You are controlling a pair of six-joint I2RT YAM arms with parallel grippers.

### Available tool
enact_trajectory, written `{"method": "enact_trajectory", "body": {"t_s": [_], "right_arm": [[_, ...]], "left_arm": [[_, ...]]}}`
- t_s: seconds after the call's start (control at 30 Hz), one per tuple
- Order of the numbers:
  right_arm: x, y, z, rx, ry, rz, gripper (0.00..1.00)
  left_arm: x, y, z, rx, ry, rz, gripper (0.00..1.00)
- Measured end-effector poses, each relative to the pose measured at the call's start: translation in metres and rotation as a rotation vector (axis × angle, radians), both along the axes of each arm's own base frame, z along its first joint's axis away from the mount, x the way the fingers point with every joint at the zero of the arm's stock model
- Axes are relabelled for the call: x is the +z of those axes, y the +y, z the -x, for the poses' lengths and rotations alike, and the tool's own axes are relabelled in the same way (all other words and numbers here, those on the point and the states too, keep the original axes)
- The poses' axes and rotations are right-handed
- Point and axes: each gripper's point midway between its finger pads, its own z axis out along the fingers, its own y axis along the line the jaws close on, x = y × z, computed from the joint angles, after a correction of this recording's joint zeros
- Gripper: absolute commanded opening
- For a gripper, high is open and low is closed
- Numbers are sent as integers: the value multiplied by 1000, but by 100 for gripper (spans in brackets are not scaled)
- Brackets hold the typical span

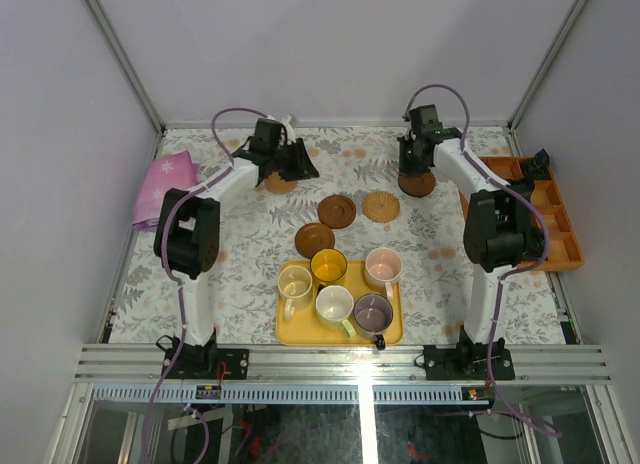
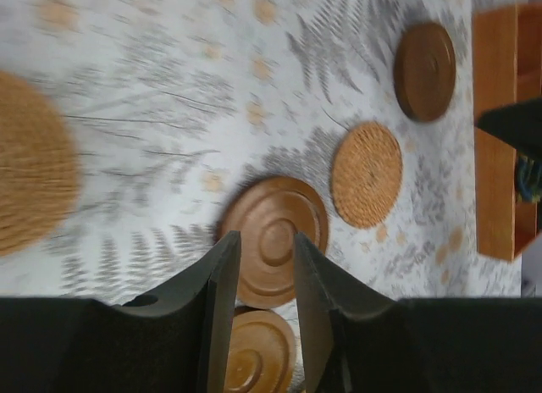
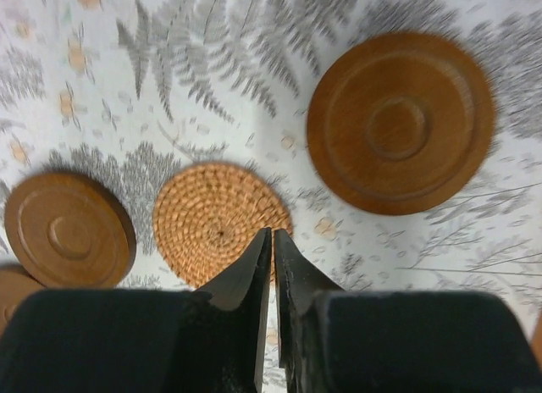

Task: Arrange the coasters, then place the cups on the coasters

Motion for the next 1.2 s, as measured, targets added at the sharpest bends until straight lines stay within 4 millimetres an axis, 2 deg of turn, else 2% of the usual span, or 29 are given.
{"method": "enact_trajectory", "body": {"t_s": [0.07,0.17,0.27,0.53,0.87,1.1,1.2], "right_arm": [[-15,11,12,32,43,4,6],[-27,25,24,73,77,-1,5],[-31,35,30,100,90,-7,4],[-41,50,40,141,122,-37,4],[-89,54,51,148,242,-48,3],[-90,57,47,147,244,-53,3],[-90,60,42,147,243,-61,2]], "left_arm": [[-6,-27,13,-73,10,5,29],[-17,-58,29,-162,32,11,28],[-28,-76,36,-215,49,13,27],[-48,-78,37,-236,84,-10,27],[-81,-75,48,-251,173,-41,27],[-91,-76,52,-261,201,-46,28],[-93,-79,47,-261,199,-44,28]]}}
